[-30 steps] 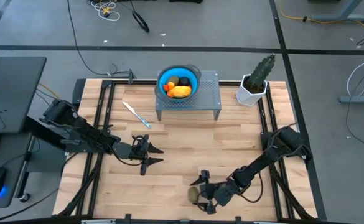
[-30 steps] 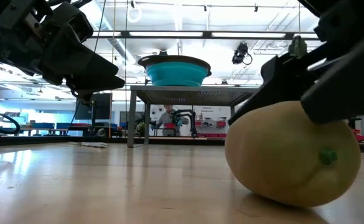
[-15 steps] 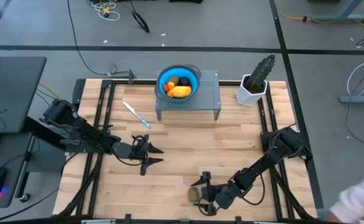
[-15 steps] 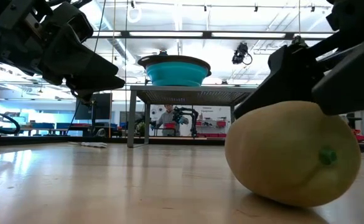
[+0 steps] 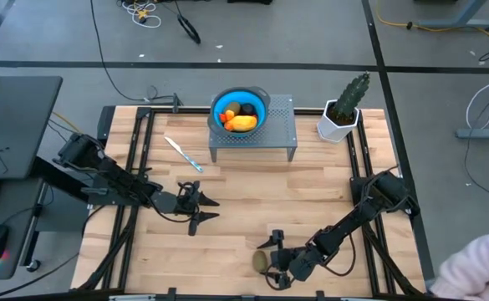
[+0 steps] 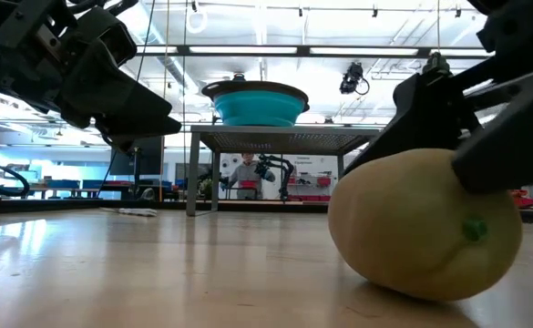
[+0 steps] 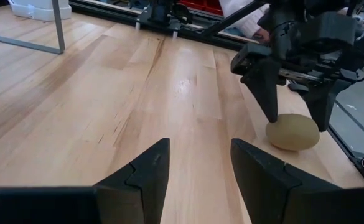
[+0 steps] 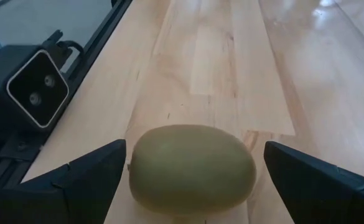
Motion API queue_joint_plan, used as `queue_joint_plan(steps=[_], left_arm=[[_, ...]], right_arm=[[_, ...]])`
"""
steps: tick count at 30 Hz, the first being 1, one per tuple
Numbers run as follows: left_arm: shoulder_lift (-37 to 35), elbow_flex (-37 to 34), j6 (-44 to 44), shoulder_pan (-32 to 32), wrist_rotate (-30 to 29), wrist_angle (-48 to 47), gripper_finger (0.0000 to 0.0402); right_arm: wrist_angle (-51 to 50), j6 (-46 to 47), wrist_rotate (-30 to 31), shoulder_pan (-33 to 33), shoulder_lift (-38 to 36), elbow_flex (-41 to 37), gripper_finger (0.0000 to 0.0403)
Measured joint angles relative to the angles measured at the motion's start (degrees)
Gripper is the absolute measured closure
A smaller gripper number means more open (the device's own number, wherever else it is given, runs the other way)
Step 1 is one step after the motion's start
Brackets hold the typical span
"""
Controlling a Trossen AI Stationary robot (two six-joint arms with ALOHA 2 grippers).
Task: Pick & Place Fruit
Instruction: Put the green kiwi into the blue strainer bowl
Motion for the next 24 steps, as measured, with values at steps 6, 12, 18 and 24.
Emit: queue_joint_plan(steps=[6, 12, 18, 24], left_arm=[[0.0, 0.0, -0.5, 0.0, 0.0, 0.0, 0.0223], [0.0, 0.0, -0.8, 0.0, 0.0, 0.0, 0.0223], [0.0, 0.0, -0.9, 0.0, 0.1, 0.1, 0.0223], [0.0, 0.0, -1.0, 0.0, 0.2, 0.1, 0.0223]], right_arm=[[-0.9, -0.4, 0.0, 0.3, 0.0, 0.9, 0.0010], [-1.6, 0.1, 0.4, 0.4, 0.4, 0.9, 0.0010], [-3.0, -0.6, 0.5, 0.3, 1.9, 3.0, 0.0010], [-6.1, 0.1, 1.2, 0.3, 2.4, 4.2, 0.0011]])
